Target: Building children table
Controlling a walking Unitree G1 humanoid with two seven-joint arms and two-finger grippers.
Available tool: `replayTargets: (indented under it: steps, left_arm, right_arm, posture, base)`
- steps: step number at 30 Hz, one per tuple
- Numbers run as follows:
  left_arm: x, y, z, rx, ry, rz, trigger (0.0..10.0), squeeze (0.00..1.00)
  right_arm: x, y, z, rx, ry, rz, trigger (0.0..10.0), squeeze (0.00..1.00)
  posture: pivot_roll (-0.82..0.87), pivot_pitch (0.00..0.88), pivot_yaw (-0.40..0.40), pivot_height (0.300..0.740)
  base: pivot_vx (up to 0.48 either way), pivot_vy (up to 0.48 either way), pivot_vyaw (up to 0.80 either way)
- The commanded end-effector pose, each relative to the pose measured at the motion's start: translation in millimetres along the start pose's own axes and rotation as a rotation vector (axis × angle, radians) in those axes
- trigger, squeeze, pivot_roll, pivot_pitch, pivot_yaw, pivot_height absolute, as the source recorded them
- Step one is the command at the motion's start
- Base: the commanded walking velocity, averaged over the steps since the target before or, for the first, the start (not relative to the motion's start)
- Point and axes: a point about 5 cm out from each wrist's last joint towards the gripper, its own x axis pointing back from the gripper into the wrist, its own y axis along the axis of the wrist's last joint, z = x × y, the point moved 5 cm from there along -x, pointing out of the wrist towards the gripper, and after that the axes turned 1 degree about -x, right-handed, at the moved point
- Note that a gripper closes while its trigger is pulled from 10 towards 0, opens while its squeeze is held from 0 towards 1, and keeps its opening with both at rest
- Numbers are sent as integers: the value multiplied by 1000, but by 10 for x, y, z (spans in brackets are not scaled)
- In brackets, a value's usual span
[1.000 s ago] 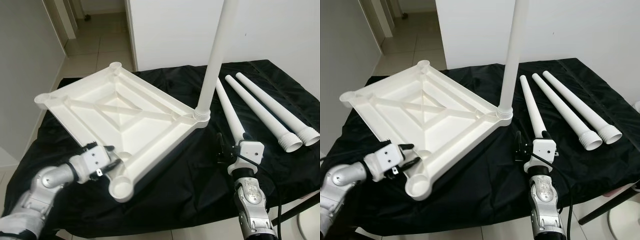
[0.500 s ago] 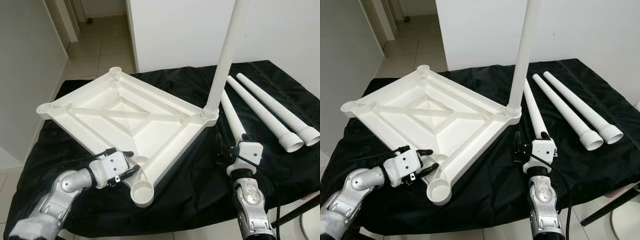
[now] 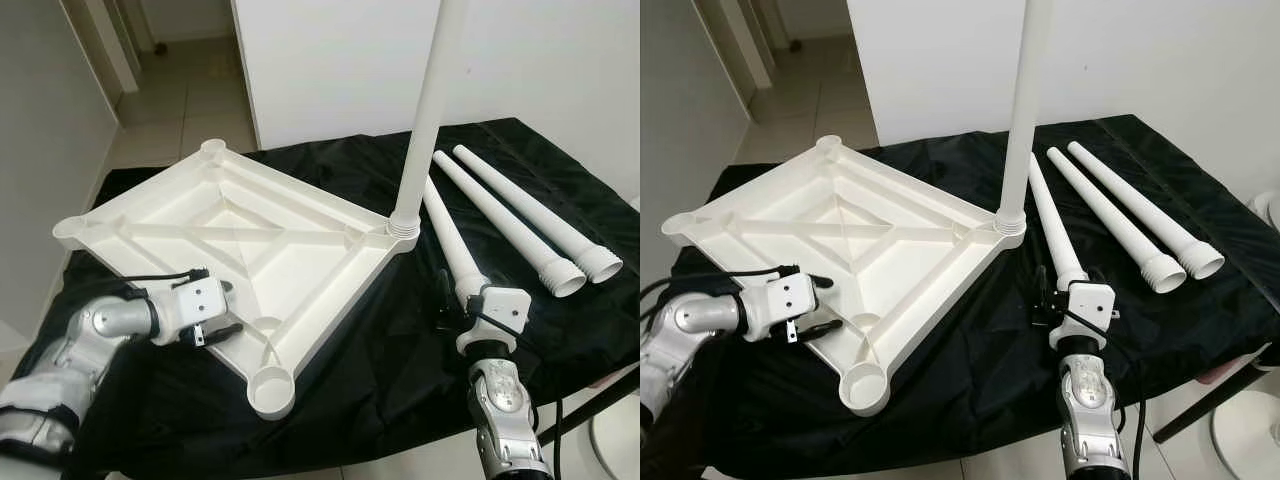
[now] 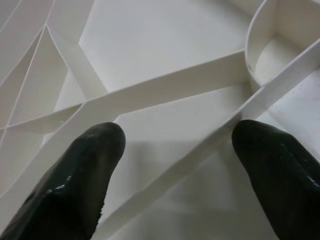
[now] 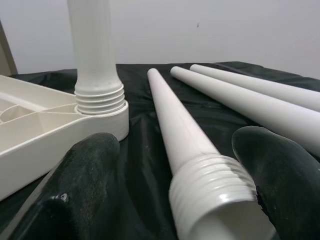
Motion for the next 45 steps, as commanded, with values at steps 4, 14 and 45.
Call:
replayTargets:
  steps: [4, 14, 45]
  left_arm:
    - [-18, -146, -44, -38, -66, 74, 10000, 0]
    - [-68, -101, -132, -36, -216, 44, 10000, 0]
    - [-107, 185, -252, 167, -449, -120, 1490, 0]
  right_arm:
    - [-2, -18, 15, -10, -5, 2, 10000, 0]
    - [-8, -8, -26, 1, -7, -1, 10000, 0]
    - [14, 4, -130, 17, -42, -1, 10000, 0]
  posture:
    - [-66, 11, 87, 740]
    - [-79, 22, 93, 740]
    - [-97, 45, 108, 740]
  base:
    - [0, 0, 0]
    - [0, 0, 0]
    - [0, 0, 0]
